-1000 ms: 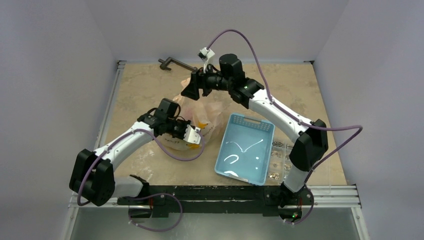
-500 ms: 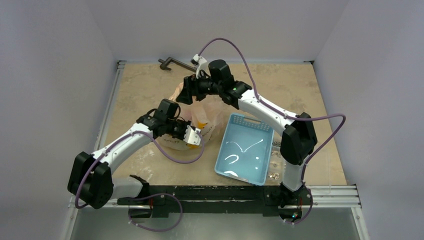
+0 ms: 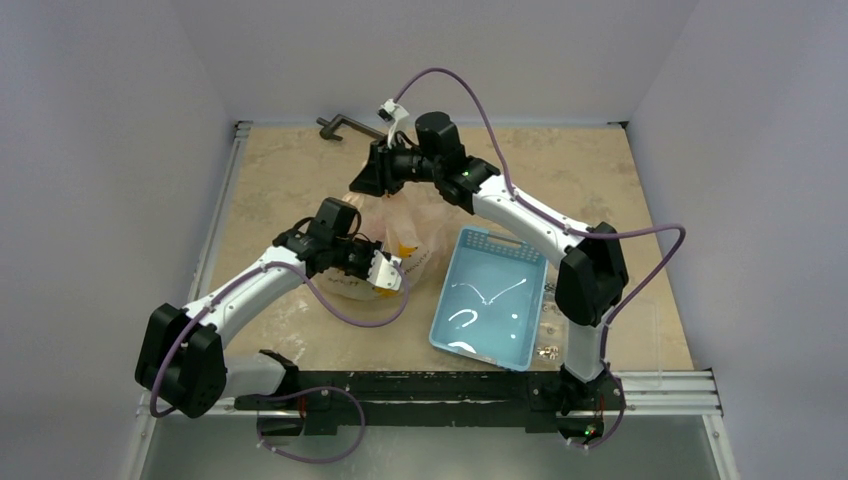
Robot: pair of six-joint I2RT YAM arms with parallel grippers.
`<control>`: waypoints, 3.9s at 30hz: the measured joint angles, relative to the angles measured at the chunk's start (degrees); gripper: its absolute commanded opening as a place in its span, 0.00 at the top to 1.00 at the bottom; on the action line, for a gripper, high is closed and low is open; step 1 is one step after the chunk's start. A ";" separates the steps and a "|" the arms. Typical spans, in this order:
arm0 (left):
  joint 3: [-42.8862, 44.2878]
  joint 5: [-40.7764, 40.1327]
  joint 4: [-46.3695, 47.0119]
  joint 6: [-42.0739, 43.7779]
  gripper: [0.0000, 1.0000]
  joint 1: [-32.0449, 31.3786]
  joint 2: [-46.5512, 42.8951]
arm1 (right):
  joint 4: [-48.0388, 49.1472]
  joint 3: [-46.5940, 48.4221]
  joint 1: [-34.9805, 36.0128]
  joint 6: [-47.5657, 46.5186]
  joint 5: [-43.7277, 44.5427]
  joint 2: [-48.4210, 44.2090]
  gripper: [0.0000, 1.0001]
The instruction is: Place the fake fruits into the plastic bag and tie a complex knot
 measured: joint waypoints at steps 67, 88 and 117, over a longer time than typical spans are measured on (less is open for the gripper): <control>61.18 5.22 -26.97 -63.93 0.13 14.16 21.49 | -8.46 -11.52 -13.62 -35.15 -24.30 -9.99 0.01; 57.68 13.14 -26.12 -65.94 1.00 15.93 23.34 | 0.87 -10.75 -10.82 -23.21 -27.26 -2.32 0.27; 56.24 24.63 -55.36 -14.49 0.00 28.09 7.02 | 1.16 -9.46 -8.94 -21.09 -27.93 1.53 0.25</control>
